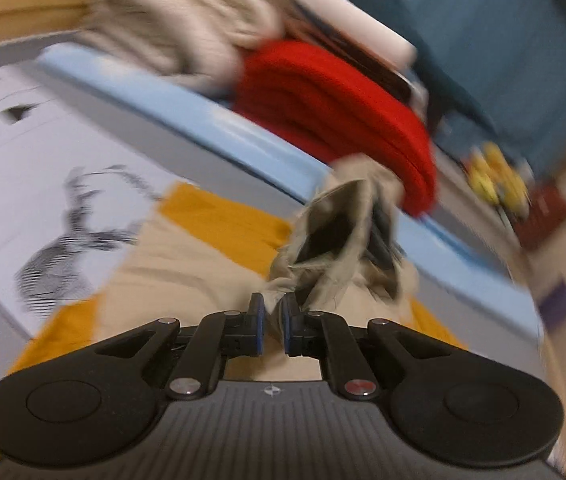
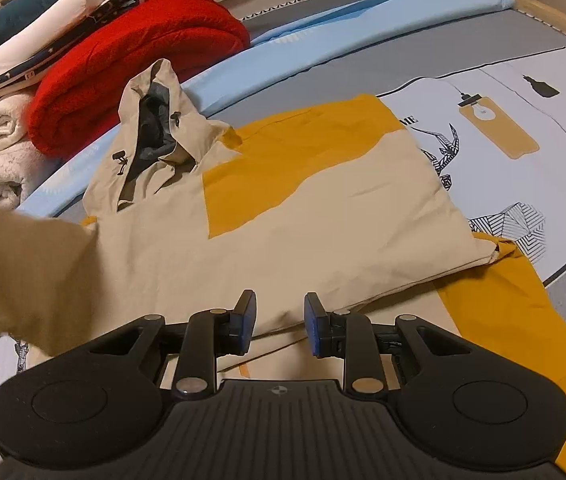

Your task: Fold large clothes

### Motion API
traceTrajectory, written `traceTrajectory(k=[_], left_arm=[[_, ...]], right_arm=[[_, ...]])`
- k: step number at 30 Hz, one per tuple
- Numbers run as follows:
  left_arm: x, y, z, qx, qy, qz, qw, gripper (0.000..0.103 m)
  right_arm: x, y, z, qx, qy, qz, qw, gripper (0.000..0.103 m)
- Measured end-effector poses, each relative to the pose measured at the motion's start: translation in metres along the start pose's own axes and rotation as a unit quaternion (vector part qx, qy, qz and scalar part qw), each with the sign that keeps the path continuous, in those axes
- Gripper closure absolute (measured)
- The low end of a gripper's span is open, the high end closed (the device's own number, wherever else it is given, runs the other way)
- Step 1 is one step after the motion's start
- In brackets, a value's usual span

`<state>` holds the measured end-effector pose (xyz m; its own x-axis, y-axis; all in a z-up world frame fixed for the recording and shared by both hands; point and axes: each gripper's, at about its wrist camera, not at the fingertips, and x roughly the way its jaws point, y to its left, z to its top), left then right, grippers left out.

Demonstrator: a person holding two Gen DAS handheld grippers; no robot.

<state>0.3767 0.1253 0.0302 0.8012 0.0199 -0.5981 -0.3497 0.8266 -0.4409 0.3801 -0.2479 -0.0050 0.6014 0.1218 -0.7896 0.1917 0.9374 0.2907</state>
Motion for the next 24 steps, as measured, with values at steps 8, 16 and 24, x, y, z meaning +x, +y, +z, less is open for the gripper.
traceTrajectory(k=[8, 16, 24], left_arm=[[0.026, 0.060, 0.024, -0.087, 0.046, 0.034, 0.9946, 0.078], [0.085, 0.107, 0.001, -0.178, 0.161, 0.033, 0.9702, 0.065], [0.098, 0.117, 0.000, -0.189, 0.160, 0.022, 0.9686, 0.084]], right_arm=[[0.007, -0.006, 0.000, 0.009, 0.006, -0.018, 1.000, 0.075], [0.020, -0.011, 0.000, 0.027, 0.025, -0.020, 0.999, 0.075], [0.033, -0.033, 0.003, 0.087, 0.045, -0.019, 0.995, 0.075]])
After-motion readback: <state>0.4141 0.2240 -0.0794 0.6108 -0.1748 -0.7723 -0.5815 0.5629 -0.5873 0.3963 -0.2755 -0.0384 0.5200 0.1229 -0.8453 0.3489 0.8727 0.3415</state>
